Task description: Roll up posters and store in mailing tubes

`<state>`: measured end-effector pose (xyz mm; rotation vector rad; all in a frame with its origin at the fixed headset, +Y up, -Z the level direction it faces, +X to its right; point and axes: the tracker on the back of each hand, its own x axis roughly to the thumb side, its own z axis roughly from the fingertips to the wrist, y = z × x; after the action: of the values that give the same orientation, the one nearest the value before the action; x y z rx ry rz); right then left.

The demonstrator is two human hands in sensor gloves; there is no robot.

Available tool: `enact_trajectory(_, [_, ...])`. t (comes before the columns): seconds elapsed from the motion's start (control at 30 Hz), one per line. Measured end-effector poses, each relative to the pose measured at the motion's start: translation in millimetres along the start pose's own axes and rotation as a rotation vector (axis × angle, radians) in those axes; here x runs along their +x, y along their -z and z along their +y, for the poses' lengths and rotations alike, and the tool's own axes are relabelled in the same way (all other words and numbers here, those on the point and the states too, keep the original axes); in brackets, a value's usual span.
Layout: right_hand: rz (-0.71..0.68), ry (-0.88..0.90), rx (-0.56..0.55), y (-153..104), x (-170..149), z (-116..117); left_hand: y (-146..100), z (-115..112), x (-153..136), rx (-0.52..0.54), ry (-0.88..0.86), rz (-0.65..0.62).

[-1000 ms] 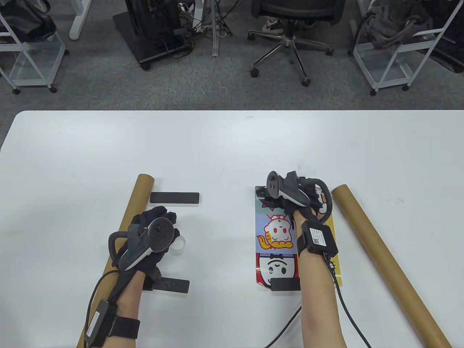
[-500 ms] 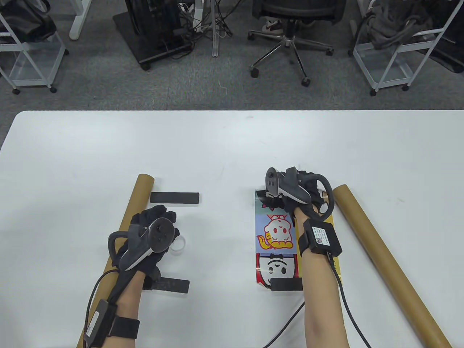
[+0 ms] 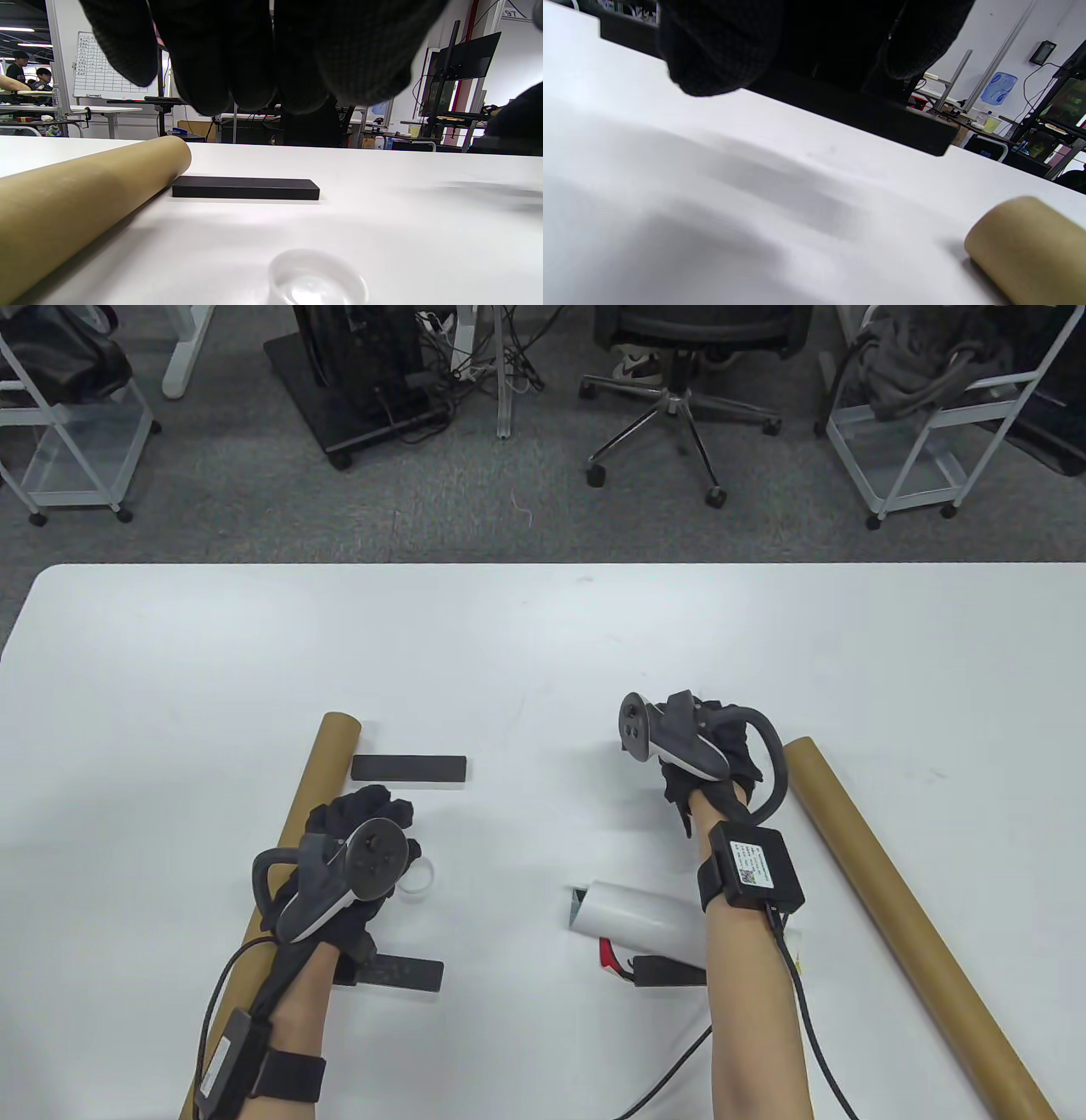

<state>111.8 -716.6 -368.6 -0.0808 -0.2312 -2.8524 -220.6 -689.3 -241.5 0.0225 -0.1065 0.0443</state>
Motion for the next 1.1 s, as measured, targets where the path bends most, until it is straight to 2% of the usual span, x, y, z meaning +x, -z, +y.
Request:
enact_trajectory(0.27, [-0.044,0.008,0.103,4.1,11.4,39.4,-0.2,0.5,-0.1,-0.007,0.007,0.003])
enact_trajectory(0.43, [-0.029,0.059,0.147,-6.5,2.4,23.8,0.2,0.9,-0.5,-0.009,0.002,0.007])
enact_trajectory(0.63, [-0.075,0.3,0.116,-44.4,-15.1,-17.6,0.4,1.5,-0.2,-0.004,-0.001,0.003])
enact_trajectory(0.67, [-0.084,0.352,0.148,-53.8,-19.0,-23.4,0.3,1.2,0.1,-0.005,-0.004,0.001])
enact_trajectory(0.8, [-0.103,0.469,0.178,-86.8,-28.4,-31.0,-0.4,0.5,2.5,-0.009,-0.005,-0.008])
enact_trajectory(0.9, [-0.127,0.474,0.225,-108.5,-29.4,-28.5,-1.1,0.3,5.9,-0.012,-0.004,-0.02])
enact_trajectory(1.1, [-0.19,0.365,0.333,-150.2,-20.9,-27.2,-2.7,0.8,14.3,-0.009,0.005,-0.049])
